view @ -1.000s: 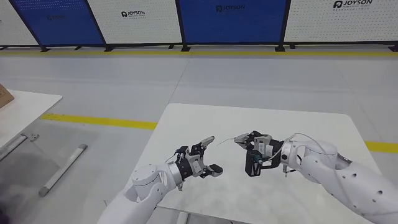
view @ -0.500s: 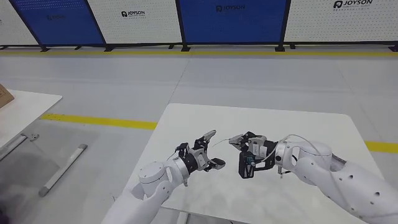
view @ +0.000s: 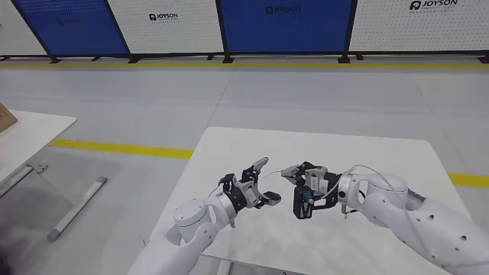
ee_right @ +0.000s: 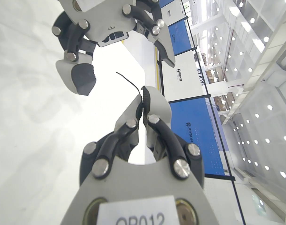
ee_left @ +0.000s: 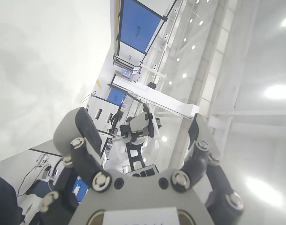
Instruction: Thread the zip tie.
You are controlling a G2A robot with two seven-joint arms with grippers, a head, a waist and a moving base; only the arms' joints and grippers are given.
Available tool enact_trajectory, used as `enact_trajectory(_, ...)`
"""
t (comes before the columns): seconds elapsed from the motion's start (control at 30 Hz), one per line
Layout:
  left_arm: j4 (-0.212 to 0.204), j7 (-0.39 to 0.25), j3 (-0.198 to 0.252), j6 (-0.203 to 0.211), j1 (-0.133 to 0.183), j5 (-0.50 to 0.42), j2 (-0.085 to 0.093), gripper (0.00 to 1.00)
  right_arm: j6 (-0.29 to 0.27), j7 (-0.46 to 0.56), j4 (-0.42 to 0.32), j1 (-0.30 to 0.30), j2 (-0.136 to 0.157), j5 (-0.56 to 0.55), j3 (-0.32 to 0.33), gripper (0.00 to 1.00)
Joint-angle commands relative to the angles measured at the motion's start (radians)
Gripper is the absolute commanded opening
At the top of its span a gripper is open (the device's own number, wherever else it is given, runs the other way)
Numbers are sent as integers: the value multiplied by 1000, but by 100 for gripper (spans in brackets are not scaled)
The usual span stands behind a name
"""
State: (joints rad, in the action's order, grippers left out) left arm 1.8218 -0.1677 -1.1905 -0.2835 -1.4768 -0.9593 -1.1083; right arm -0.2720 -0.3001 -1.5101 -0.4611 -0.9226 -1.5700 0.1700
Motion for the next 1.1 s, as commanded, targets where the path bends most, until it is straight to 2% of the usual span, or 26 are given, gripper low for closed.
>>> enact_trajectory(0.0, -3, 15, 3, 2, 6, -9, -3, 100, 0, 0, 0, 0, 0, 0, 0, 0)
enact_trajectory(0.03, -5, 19, 4, 2, 8, -14, -3, 100, 0, 0, 0, 0, 0, 0, 0, 0)
enact_trajectory(0.1, -8, 23, 5, -7, 11, -32, -5, 89, 0, 0, 0, 0, 0, 0, 0, 0)
enact_trajectory(0.13, -8, 23, 5, -11, 13, -36, -6, 87, 0, 0, 0, 0, 0, 0, 0, 0)
enact_trajectory(0.17, -10, 24, 3, -11, 14, -42, -6, 78, 0, 0, 0, 0, 0, 0, 0, 0)
enact_trajectory(0.23, -16, 26, 3, -9, 16, -45, -7, 48, 0, 0, 0, 0, 0, 0, 0, 0)
enact_trajectory(0.3, -22, 31, 4, -7, 18, -50, -9, 43, 0, 0, 0, 0, 0, 0, 0, 0)
enact_trajectory(0.43, -30, 31, 2, -4, 19, -56, -11, 26, 0, 0, 0, 0, 0, 0, 0, 0)
enact_trajectory(0.5, -32, 30, 1, -8, 19, -53, -11, 22, 0, 0, 0, 0, 0, 0, 0, 0)
enact_trajectory(0.57, -33, 34, 0, -8, 19, -54, -11, 13, 0, 0, 0, 0, 0, 0, 0, 0)
enact_trajectory(0.77, -26, 31, -2, -2, 14, -55, -13, 13, 0, 0, 0, 0, 0, 0, 0, 0)
enact_trajectory(0.9, -24, 28, -6, 2, 10, -54, -13, 0, 0, 0, 0, 0, 0, 0, 0, 0)
enact_trajectory(1.07, -23, 23, -9, 7, 5, -50, -14, 0, 0, 0, 0, 0, 0, 0, 0, 0)
